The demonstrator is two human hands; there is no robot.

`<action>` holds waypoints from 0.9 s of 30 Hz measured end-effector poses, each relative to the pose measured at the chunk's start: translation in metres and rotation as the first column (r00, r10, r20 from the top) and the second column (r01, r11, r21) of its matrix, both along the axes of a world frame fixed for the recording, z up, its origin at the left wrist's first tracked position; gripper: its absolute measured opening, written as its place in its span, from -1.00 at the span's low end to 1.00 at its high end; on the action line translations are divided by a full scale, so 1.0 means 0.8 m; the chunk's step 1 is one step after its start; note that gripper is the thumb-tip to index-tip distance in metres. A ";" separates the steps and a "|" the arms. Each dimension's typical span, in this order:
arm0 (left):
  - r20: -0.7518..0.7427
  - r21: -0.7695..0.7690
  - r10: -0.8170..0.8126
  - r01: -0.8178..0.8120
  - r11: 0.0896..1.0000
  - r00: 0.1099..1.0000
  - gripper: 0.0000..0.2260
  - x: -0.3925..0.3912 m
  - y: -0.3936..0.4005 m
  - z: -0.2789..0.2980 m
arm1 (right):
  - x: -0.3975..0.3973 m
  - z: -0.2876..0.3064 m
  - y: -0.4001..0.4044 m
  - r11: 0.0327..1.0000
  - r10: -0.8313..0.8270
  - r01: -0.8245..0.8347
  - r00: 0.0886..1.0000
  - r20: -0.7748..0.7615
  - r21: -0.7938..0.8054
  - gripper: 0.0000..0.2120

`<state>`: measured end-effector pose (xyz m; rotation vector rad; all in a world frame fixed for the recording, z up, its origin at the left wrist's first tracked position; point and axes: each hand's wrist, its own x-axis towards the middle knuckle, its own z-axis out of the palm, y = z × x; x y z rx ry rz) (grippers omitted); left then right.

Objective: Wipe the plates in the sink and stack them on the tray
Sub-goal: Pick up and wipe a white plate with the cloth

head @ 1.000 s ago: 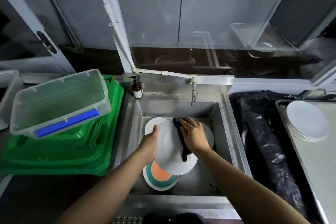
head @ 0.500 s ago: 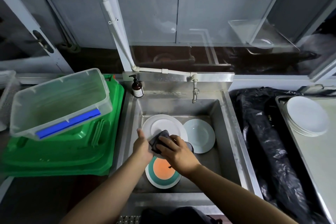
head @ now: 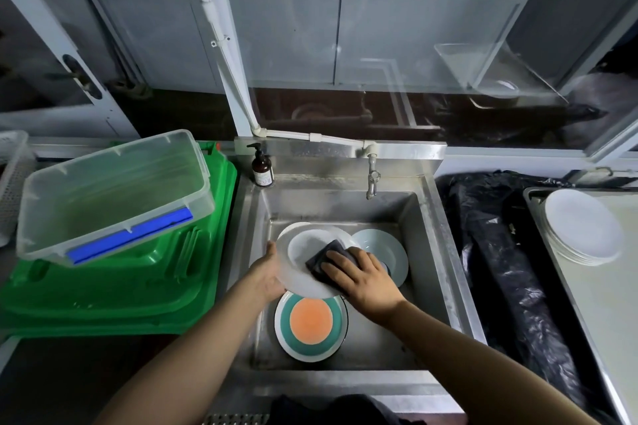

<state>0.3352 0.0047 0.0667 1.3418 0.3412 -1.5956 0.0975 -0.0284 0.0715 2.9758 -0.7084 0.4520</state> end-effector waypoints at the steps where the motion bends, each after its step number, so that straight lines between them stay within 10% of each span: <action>1: 0.031 0.010 0.002 -0.002 1.000 1.000 -0.40 0.002 0.000 0.000 | 0.003 0.004 -0.001 1.000 -0.009 0.009 1.000 0.011 0.017 -0.57; 7: 0.214 0.161 -0.237 0.205 0.965 0.948 -0.69 0.003 0.014 -0.016 | 0.016 0.018 -0.014 0.979 -0.049 0.068 0.994 -0.102 0.194 -0.45; 11: 0.784 0.182 -0.463 0.561 0.808 0.413 -0.65 -0.001 0.031 -0.022 | 0.016 0.019 -0.022 0.921 -0.077 0.154 0.973 -0.219 0.357 -0.40; 17: 0.883 0.254 -0.463 0.907 0.336 -0.075 -0.65 -0.015 0.045 -0.021 | -0.007 0.013 -0.041 0.758 -0.124 0.277 0.950 -0.287 0.590 -0.47; 27: 0.831 0.360 -0.542 0.862 0.357 -0.123 -0.68 -0.112 -0.018 -0.007 | -0.097 0.004 -0.065 0.652 -0.500 0.548 0.830 -0.246 0.524 -0.47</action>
